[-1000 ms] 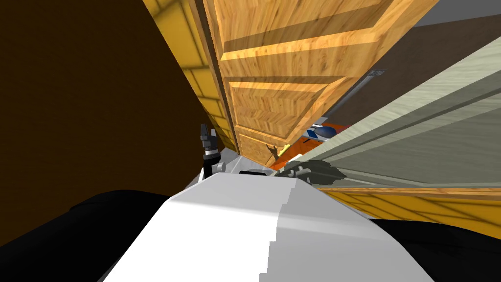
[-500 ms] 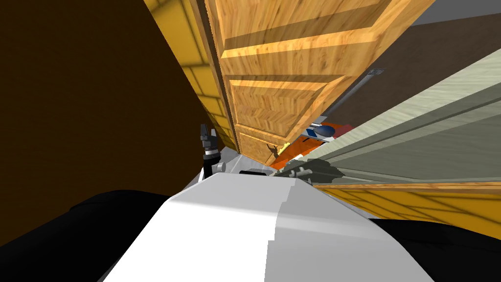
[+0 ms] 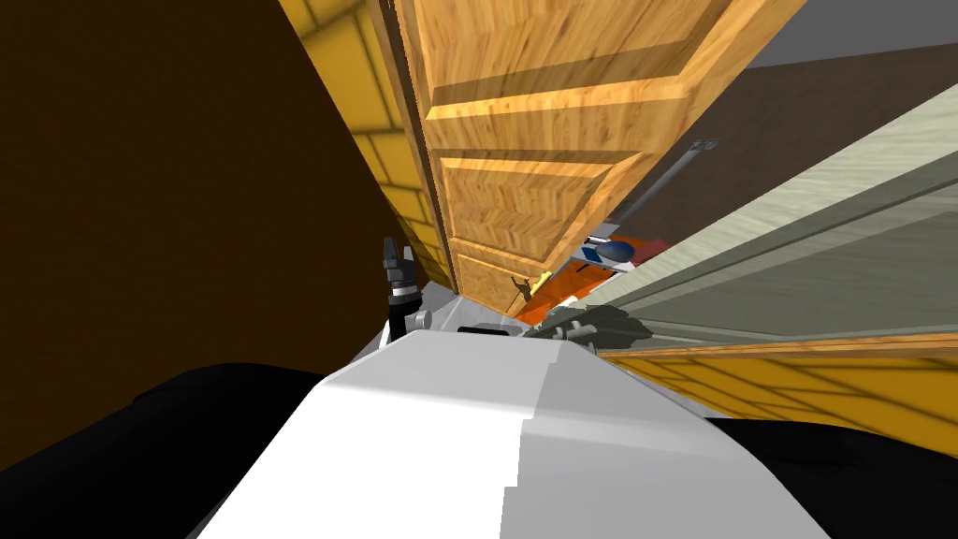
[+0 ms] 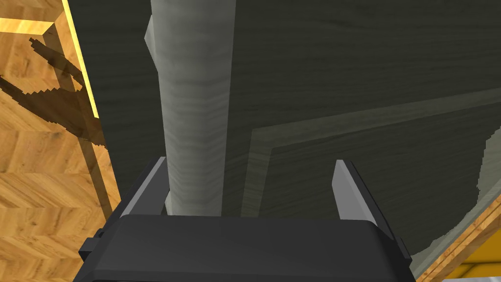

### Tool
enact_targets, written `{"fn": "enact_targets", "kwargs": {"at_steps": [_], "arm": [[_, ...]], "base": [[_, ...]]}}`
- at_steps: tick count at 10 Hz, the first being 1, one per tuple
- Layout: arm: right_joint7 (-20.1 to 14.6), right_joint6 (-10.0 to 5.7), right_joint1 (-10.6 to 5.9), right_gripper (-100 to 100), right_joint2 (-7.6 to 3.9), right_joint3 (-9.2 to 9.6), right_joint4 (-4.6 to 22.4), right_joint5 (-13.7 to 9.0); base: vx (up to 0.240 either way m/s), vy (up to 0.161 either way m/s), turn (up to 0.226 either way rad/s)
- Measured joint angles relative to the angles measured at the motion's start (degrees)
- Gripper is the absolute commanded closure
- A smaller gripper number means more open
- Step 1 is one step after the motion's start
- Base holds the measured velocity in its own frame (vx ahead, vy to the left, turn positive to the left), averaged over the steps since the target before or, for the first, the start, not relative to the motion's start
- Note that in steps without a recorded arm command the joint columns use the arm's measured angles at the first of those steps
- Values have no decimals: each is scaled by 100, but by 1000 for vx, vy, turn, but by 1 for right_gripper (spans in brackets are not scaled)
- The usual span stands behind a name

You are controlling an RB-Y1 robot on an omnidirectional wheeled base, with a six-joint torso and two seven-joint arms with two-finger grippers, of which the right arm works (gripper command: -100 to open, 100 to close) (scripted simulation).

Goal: Pull the door open

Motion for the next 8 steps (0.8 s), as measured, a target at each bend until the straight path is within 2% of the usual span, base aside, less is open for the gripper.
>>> {"fn": "enact_targets", "kwargs": {"at_steps": [1, 2, 3, 6, 8], "arm": [[-33, -66, -82, 100, 12, 4, 127, 8], [16, 17, -13, 100, 5, -21, -25, -15], [49, 94, 31, 100, -12, -30, -131, -28], [-115, -87, -91, 100, -82, 193, -187, 143], [-248, -191, -149, 100, -186, 328, -149, 253]], "base": [[-2, 7, 8], [6, 2, -1], [-137, 21, 210], [-196, -61, 200], [-204, -44, 174]]}}
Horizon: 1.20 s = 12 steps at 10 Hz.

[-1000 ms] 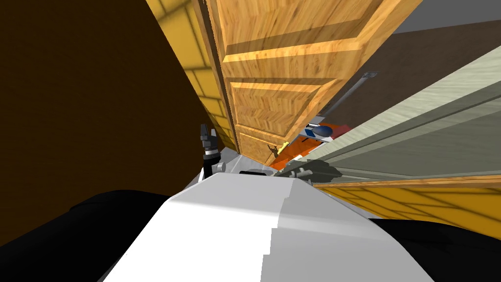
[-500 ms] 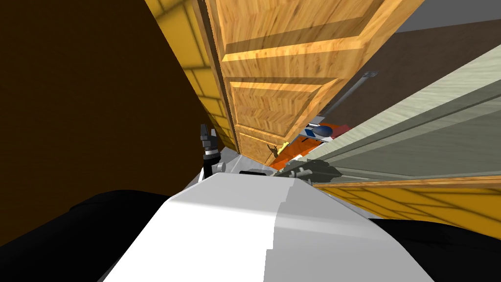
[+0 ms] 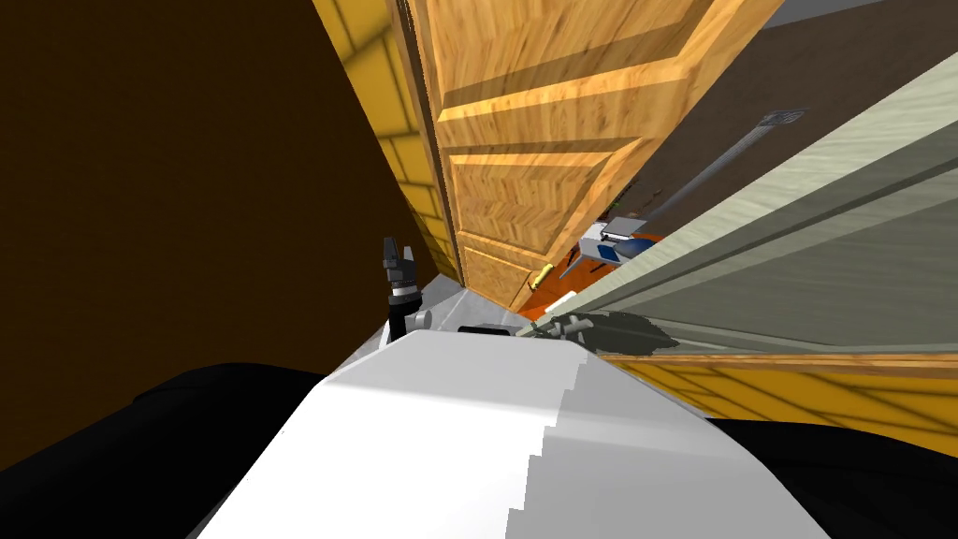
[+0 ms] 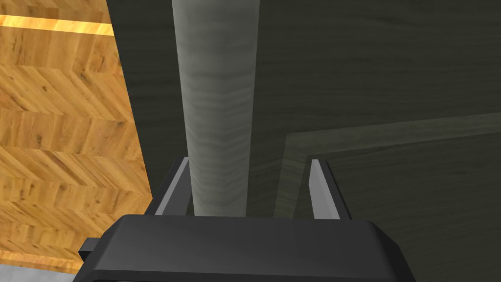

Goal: Pull the door open

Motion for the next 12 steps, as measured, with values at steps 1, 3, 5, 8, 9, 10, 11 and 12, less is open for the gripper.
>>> {"fn": "enact_targets", "kwargs": {"at_steps": [1, 3, 5, 8, 9, 10, 11, 12], "arm": [[-58, -37, -7, 100, -34, 64, 16, 46], [-187, -127, -45, 100, -116, 213, 71, 158], [-340, -258, -116, 100, -235, 377, 79, 296], [-561, -413, -179, 100, -394, 603, 132, 472], [-629, -461, -200, 100, -453, 673, 132, 530], [-704, -529, -252, 100, -505, 732, 179, 583], [-718, -532, -254, 100, -500, 756, 190, 597], [-752, -563, -265, 100, -531, 784, 229, 617]], "base": [[-194, -99, 179], [-205, -76, 233], [-255, -32, 263], [-216, -77, 189], [-238, -34, 165], [-99, -10, 43], [-171, -23, 129], [-271, -53, 187]]}}
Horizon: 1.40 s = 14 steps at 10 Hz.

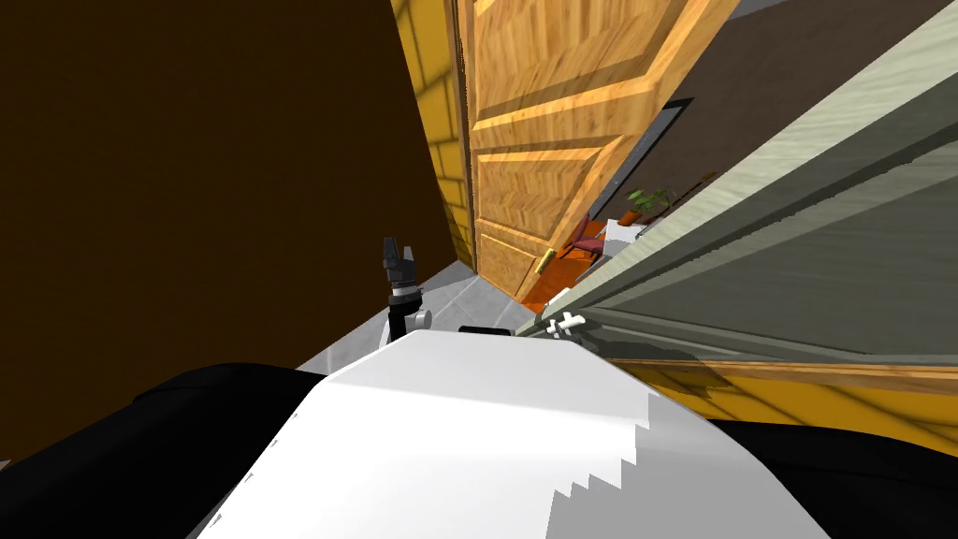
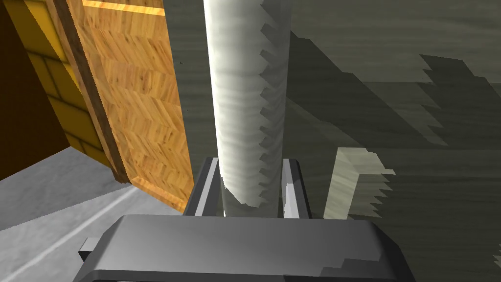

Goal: Pull the door open

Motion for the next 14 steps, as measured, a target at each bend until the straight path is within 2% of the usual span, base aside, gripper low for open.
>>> {"fn": "enact_targets", "kwargs": {"at_steps": [7, 9, 14], "arm": [[-403, -434, -84, 100, -282, 264, 373, 193], [-436, -444, -86, 100, -299, 295, 428, 213], [-603, -616, -210, 100, -389, 393, 628, 303]], "base": [[-234, -25, 133], [-183, -34, 153], [-212, -34, 117]]}}
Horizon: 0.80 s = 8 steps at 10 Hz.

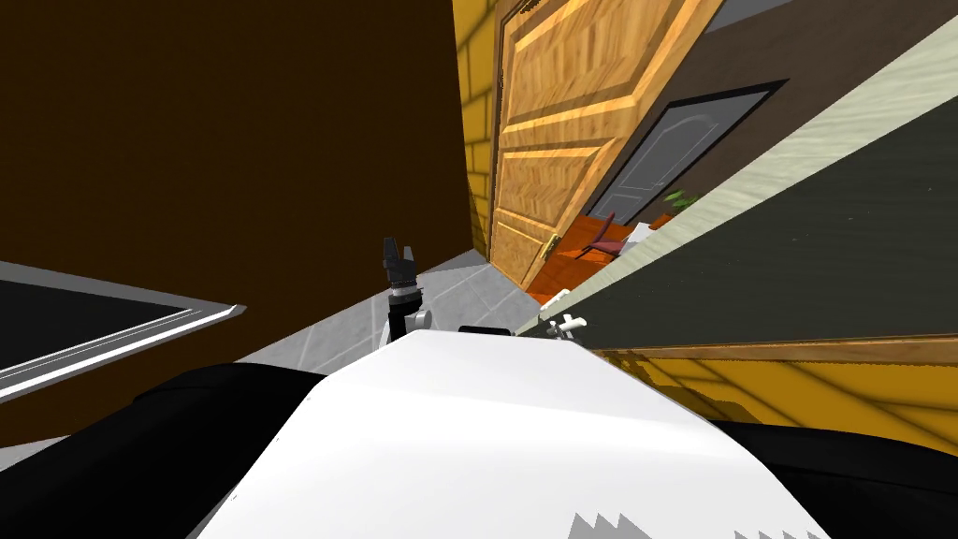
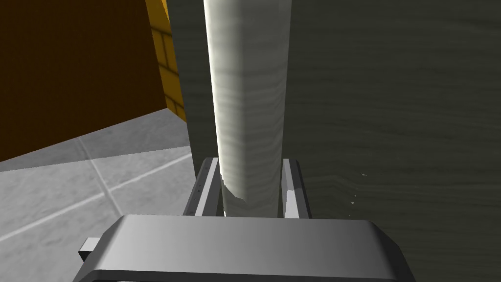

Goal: Pull the door open

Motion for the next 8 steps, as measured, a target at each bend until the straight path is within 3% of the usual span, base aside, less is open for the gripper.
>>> {"fn": "enact_targets", "kwargs": {"at_steps": [8], "arm": [[-211, -191, -139, 100, -110, 120, 273, 104]], "base": [[-167, -29, 103]]}}
